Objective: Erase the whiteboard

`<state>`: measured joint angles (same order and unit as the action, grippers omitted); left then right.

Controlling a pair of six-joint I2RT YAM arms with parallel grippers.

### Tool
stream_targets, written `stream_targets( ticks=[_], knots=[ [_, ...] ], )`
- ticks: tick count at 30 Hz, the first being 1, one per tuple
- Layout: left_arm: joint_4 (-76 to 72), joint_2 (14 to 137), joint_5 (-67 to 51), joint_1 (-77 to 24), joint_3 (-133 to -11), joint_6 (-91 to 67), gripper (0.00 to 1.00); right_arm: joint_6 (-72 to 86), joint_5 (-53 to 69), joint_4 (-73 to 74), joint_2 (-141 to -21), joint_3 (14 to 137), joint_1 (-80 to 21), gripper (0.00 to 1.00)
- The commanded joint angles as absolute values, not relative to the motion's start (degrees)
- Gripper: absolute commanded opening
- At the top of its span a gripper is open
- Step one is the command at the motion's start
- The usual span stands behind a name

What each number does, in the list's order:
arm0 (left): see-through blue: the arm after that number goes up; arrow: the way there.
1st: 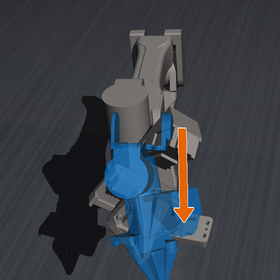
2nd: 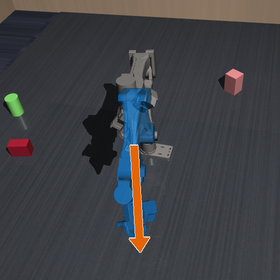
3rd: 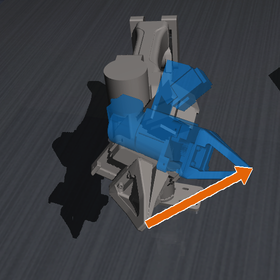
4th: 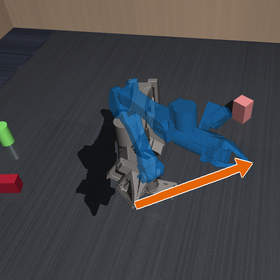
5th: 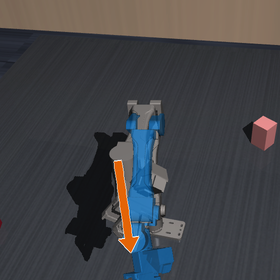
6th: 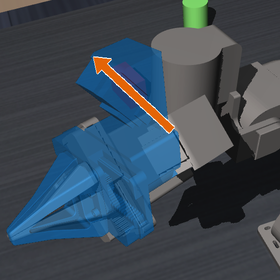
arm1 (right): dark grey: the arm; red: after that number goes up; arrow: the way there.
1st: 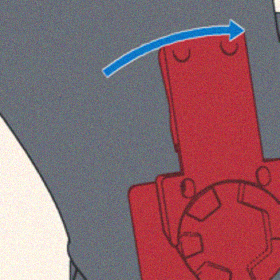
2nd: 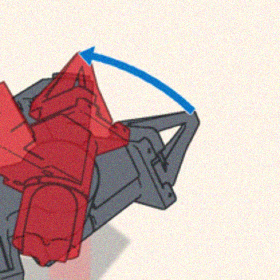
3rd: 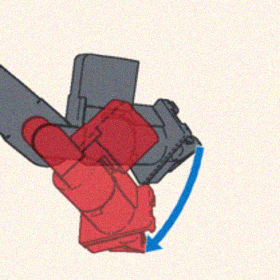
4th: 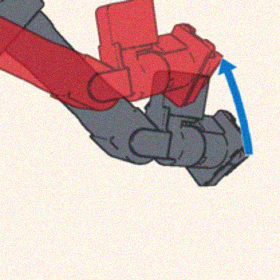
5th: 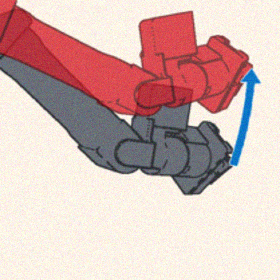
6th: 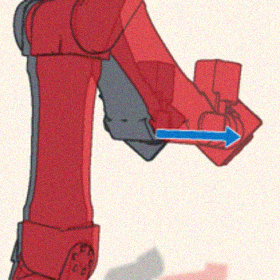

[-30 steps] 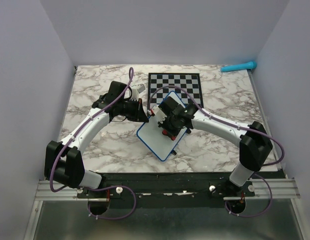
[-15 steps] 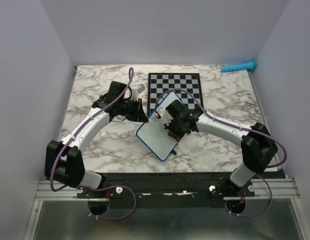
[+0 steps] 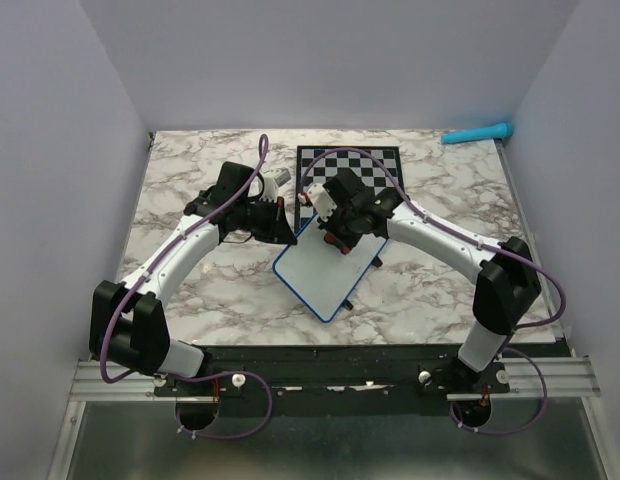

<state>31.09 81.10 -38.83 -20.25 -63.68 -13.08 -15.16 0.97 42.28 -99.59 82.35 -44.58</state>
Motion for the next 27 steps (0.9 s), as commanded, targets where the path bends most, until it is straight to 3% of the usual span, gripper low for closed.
stream_targets(
  ticks=[1, 10, 14, 22, 27],
  knots=[
    [34.2, 80.9, -41.2, -21.4, -64.5, -11.3, 0.00, -16.7, 2.2, 37.9, -101.3, 81.7, -43.8, 0.01],
    [34.2, 81.7, -42.4, -21.4, -65.1, -10.7, 0.00, -19.9, 4.1, 35.6, -96.3, 64.1, -42.7, 0.01],
    [34.3, 81.9, -42.5, -21.4, -65.3, -10.5, 0.00, -20.3, 3.8, 36.0, -97.0, 67.5, -42.4, 0.01],
    [34.7, 81.4, -41.7, -21.4, -65.0, -9.8, 0.00, -20.8, 3.5, 40.7, -103.7, 87.0, -39.9, 0.01],
    [34.8, 81.6, -41.6, -21.4, -65.3, -9.8, 0.00, -22.9, 4.7, 41.7, -103.3, 81.2, -39.0, 0.01]
  ],
)
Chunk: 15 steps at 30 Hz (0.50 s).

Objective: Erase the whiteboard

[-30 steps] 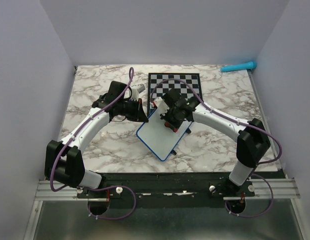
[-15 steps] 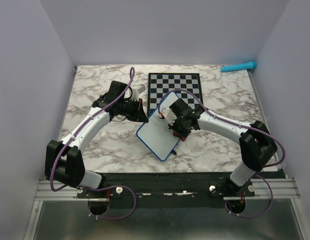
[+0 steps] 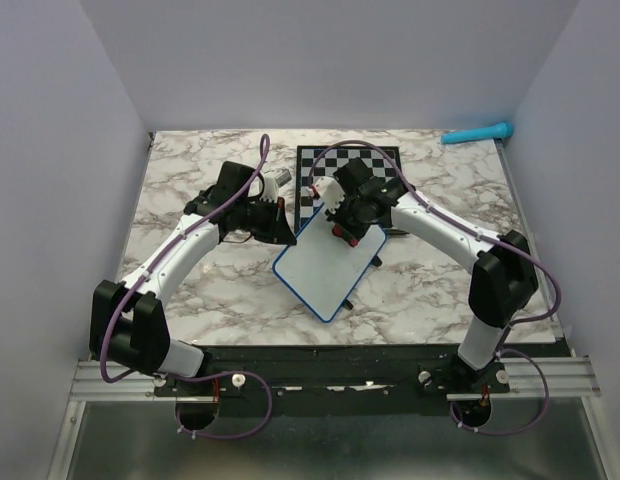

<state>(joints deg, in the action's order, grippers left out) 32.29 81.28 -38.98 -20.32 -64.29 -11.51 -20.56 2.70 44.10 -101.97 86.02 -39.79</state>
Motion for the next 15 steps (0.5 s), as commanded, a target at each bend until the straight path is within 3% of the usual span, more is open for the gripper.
stream_targets(
  ticks=[1, 8, 15],
  knots=[
    [34.7, 81.6, -41.7, -21.4, -65.3, -9.8, 0.00, -23.9, 4.9, 41.7, -102.8, 79.5, -38.8, 0.01],
    [34.5, 82.0, -41.9, -21.4, -65.0, -9.8, 0.00, -27.0, 5.5, 41.7, -100.1, 67.2, -38.6, 0.01],
    [34.7, 82.2, -42.2, -21.4, -65.2, -9.6, 0.00, -25.6, 6.4, 43.9, -102.5, 79.7, -38.6, 0.01]
  ],
)
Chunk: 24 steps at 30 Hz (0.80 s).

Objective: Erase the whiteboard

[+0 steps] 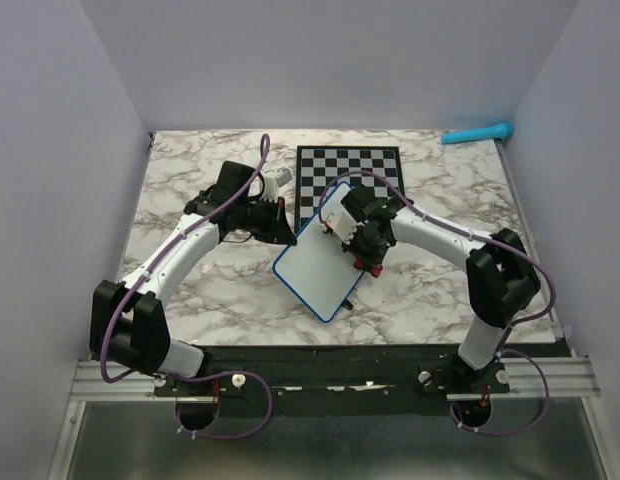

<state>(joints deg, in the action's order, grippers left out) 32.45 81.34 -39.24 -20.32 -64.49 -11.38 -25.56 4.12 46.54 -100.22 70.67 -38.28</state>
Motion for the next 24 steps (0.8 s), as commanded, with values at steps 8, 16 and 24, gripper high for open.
stream_targets(
  ticks=[8, 16, 24],
  knots=[
    [34.9, 81.9, -41.8, -21.4, -65.1, -9.4, 0.00, -27.5, 6.2, 48.0, -107.6, 93.3, -36.1, 0.01],
    [34.6, 82.1, -42.4, -21.4, -64.9, -9.6, 0.00, -32.5, 8.0, 48.2, -105.7, 78.5, -33.8, 0.01],
    [34.4, 81.9, -42.7, -21.4, -64.5, -9.6, 0.00, -32.6, 7.8, 48.4, -104.8, 80.4, -31.3, 0.01]
  ],
)
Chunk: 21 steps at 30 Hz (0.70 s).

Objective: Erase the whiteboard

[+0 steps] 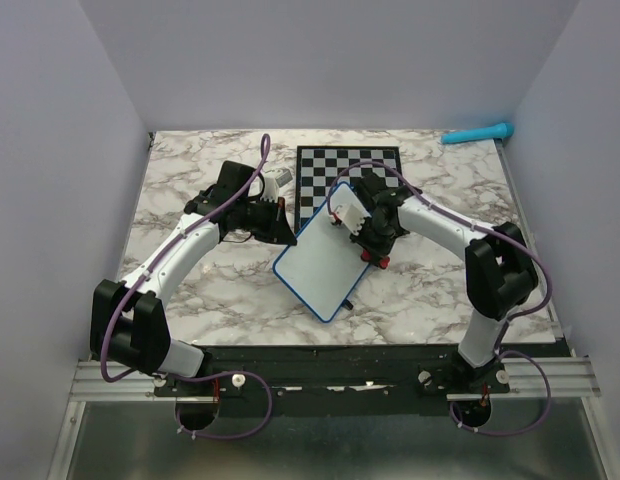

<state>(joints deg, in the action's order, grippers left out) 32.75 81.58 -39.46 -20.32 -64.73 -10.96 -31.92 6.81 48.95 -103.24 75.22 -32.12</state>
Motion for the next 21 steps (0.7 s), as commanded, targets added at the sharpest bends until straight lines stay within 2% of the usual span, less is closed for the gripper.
stream_targets(
  ticks=[1, 7, 10, 21],
  knots=[
    [34.4, 81.9, -42.6, -21.4, -64.5, -9.5, 0.00, -32.3, 8.0, 48.8, -105.2, 82.5, -31.1, 0.01],
    [34.8, 81.7, -42.3, -21.4, -64.7, -9.1, 0.00, -30.6, 7.9, 50.3, -109.8, 97.1, -30.3, 0.01],
    [34.9, 81.9, -42.2, -21.4, -64.6, -8.8, 0.00, -30.8, 7.9, 50.6, -111.1, 98.4, -29.5, 0.01],
    [35.1, 82.3, -42.5, -21.4, -64.9, -8.5, 0.00, -33.0, 9.3, 45.6, -102.6, 74.9, -29.0, 0.01]
  ],
)
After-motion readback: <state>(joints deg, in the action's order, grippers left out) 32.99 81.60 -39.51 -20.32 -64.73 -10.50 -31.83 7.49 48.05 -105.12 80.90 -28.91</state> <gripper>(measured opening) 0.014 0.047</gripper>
